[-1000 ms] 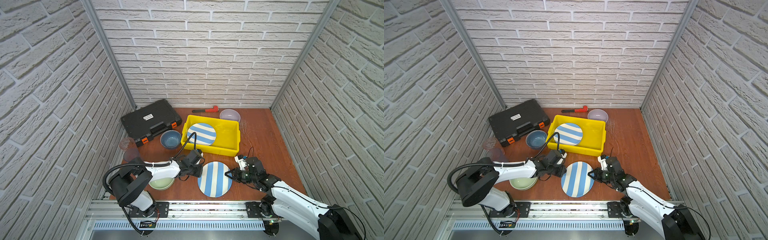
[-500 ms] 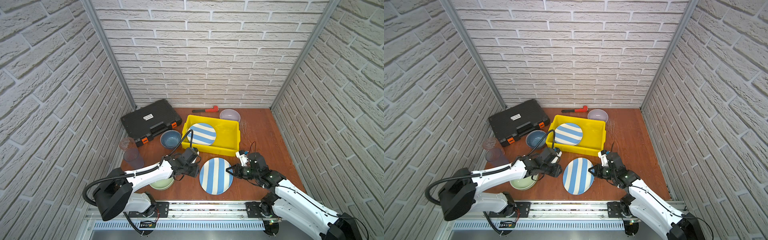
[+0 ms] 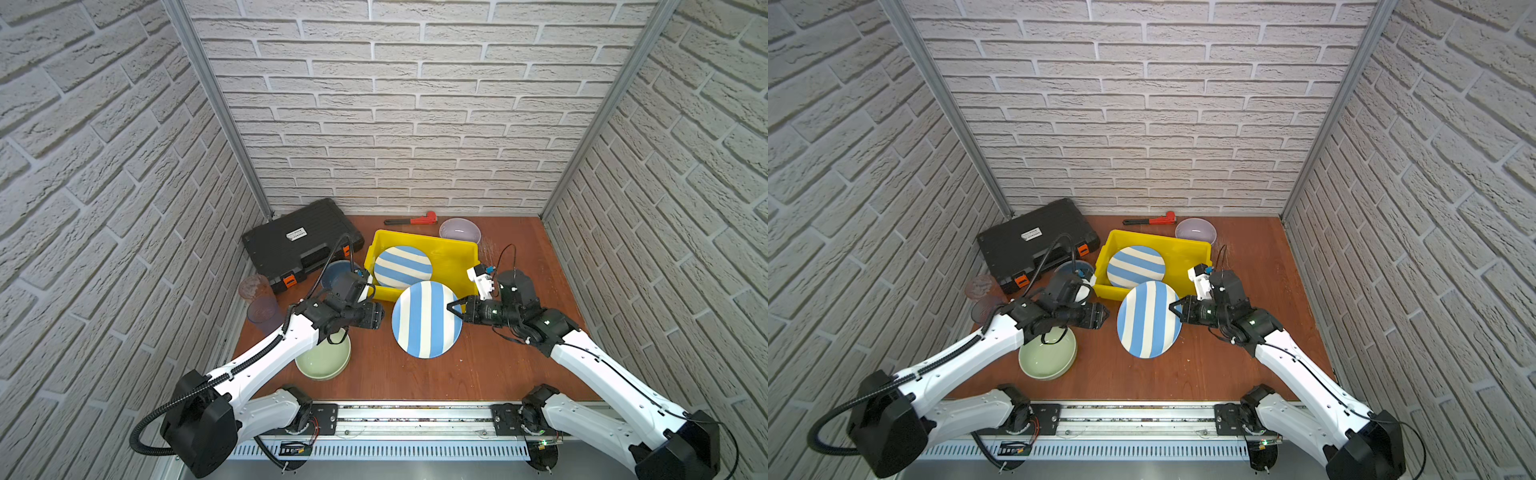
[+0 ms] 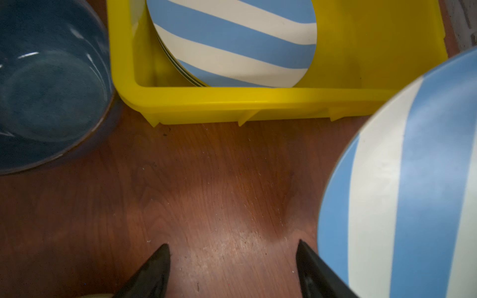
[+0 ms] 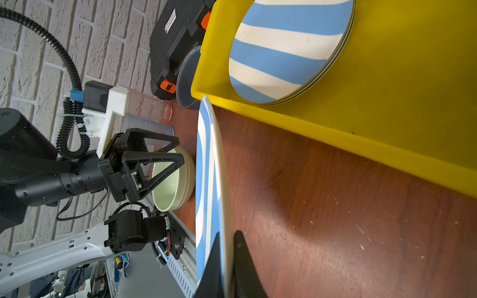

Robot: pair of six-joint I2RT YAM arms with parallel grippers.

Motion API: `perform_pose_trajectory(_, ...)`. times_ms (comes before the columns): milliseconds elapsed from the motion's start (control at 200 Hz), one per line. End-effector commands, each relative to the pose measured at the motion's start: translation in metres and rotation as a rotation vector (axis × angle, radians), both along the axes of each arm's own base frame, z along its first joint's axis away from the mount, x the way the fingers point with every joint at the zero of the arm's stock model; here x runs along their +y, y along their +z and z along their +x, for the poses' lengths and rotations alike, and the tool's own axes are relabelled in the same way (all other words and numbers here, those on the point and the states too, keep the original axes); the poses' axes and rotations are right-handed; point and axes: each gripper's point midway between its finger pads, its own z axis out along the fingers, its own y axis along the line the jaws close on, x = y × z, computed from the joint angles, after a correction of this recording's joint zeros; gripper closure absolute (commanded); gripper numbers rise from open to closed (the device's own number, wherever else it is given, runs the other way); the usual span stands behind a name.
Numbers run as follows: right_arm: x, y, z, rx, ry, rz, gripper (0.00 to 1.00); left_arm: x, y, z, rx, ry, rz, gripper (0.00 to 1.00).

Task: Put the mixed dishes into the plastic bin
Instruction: 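Grip the striped plate rim with the right gripper and lift it up, then carry the striped plate into the yellow bin and lower it onto the stack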

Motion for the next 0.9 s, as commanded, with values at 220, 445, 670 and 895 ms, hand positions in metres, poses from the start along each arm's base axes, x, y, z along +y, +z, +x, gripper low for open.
perform_pose_trajectory(220, 0.004, 0.062, 0.07, -0.179, -0.062, 0.078, 0.94, 0.02, 0.023, 0.022, -0.077, 0.044, 0.05, 0.2)
perform_pose_trajectory(445, 0.003, 0.075, 0.113, -0.193, -0.1, 0.118, 0.94, 0.025, 0.034, 0.024, -0.121, 0.053, 0.034, 0.19)
perform_pose_trajectory(670, 0.003, 0.068, 0.159, -0.186, -0.152, 0.187, 0.94, 0.032, 0.038, 0.022, -0.141, 0.067, 0.045, 0.16)
perform_pose_trajectory(895, 0.013, 0.044, 0.192, -0.166, -0.163, 0.225, 0.94, 0.044, 0.042, 0.022, -0.162, 0.107, 0.079, 0.09)
